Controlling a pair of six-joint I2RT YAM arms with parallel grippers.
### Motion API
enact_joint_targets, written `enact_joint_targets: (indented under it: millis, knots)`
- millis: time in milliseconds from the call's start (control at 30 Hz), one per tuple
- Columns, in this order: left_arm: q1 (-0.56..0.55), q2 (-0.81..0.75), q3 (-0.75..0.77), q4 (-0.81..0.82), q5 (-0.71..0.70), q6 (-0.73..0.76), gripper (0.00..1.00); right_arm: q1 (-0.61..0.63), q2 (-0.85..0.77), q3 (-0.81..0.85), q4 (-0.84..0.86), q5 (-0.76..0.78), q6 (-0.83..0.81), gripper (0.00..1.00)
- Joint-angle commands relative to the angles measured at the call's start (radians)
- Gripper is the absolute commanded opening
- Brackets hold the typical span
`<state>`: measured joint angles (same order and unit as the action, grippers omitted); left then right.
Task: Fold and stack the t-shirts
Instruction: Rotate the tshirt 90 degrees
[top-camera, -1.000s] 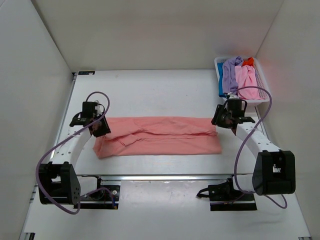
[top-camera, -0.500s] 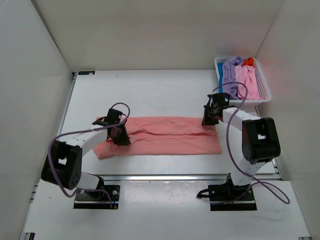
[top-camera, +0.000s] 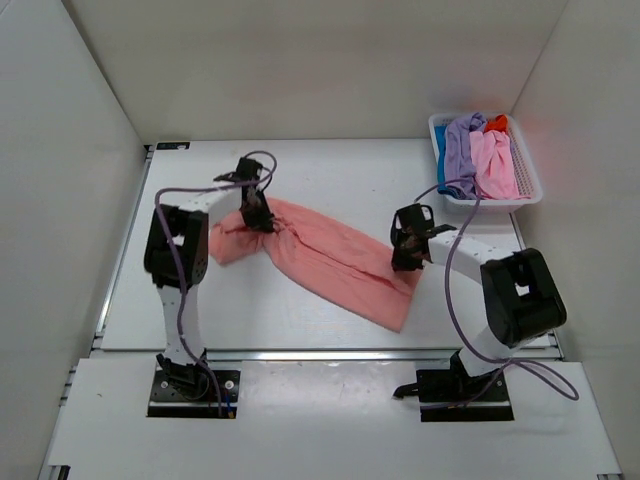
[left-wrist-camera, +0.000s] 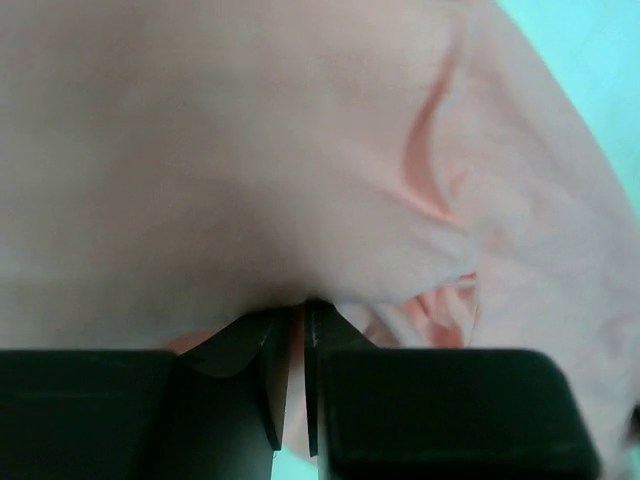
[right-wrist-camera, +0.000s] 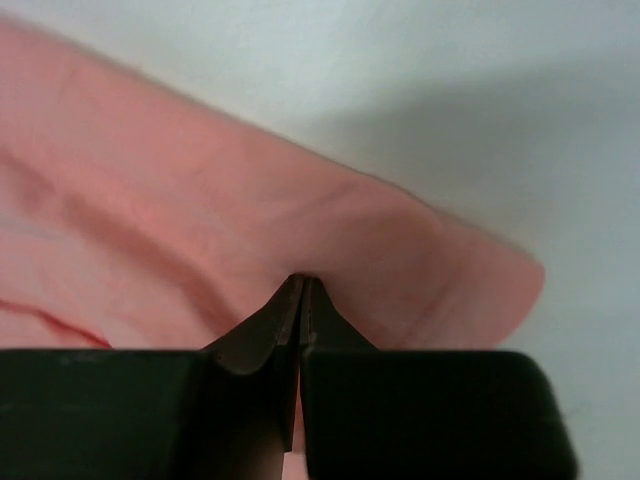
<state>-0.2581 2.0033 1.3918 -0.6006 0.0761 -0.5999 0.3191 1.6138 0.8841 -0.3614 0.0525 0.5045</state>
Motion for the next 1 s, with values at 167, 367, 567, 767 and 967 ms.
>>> enact_joint_targets:
  millis: [167,367,567,767,967]
  knots:
    - [-0.032,0.492,0.892,-0.397,0.007,0.224,0.17,0.313,-0.158,-0.261,-0.024,0.003,0.305,0.00]
    - [-0.076,0.680,1.202,-0.524,0.064,0.245,0.18,0.478,-0.066,-0.274,0.022,-0.083,0.296,0.00]
    - [-0.079,0.618,1.036,-0.386,0.065,0.264,0.19,0.547,0.003,-0.252,0.087,-0.108,0.272,0.00]
    - [-0.061,0.678,1.179,-0.430,0.030,0.272,0.22,0.595,-0.014,-0.257,0.074,-0.123,0.284,0.00]
    - [-0.053,0.611,1.083,-0.343,-0.025,0.324,0.20,0.609,-0.035,-0.318,0.072,-0.197,0.244,0.00]
